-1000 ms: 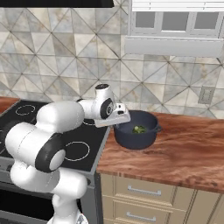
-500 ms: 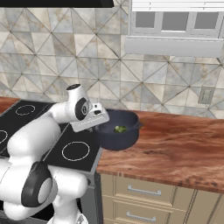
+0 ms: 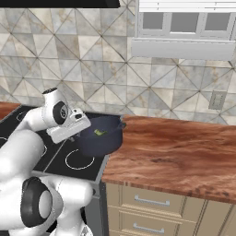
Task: Turn on the sink faucet. Then move the broccoli from the counter to the sink. Turn off the sink. Move the vegetable from the sink to the pot next to the stove. Finally move the pot to the front right burner.
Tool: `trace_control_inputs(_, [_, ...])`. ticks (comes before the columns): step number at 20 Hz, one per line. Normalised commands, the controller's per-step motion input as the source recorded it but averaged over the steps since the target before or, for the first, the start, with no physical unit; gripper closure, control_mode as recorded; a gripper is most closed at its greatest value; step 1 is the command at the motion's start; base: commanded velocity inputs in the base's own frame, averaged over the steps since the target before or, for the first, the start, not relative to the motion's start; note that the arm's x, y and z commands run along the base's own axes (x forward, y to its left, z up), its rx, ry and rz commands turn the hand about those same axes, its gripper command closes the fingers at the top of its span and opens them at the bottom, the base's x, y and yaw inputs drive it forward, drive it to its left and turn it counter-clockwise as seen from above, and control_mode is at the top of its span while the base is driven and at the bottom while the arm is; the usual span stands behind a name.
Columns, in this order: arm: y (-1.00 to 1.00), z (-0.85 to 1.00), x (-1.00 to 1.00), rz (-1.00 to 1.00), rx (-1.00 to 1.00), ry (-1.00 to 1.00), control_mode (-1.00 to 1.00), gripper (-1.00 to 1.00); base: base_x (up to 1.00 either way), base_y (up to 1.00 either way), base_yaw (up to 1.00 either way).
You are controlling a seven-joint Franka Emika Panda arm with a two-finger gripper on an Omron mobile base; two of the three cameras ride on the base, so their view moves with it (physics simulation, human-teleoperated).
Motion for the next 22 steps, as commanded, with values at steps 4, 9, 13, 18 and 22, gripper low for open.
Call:
trace_control_inputs(4, [0.59, -0.10, -0.27, 0.25, 0.00, 0.05, -1.00, 1.00, 0.00, 0.00, 0.00])
trace_control_inputs(9, [0.39, -0.36, -0.39, 0.22, 0.00, -0.01, -1.00, 1.00, 0.00, 0.00, 0.00])
trace_control_inputs(13, [0.19, -0.16, -0.13, 0.17, 0.02, 0.00, -1.00, 1.00, 0.00, 0.00, 0.00])
trace_control_inputs(18, [0.04, -0.05, 0.00, 0.15, 0.07, 0.00, -1.00, 1.00, 0.00, 0.00, 0.00])
trace_control_inputs(22, [0.00, -0.12, 0.00, 0.15, 0.06, 0.00, -1.00, 1.00, 0.00, 0.00, 0.00])
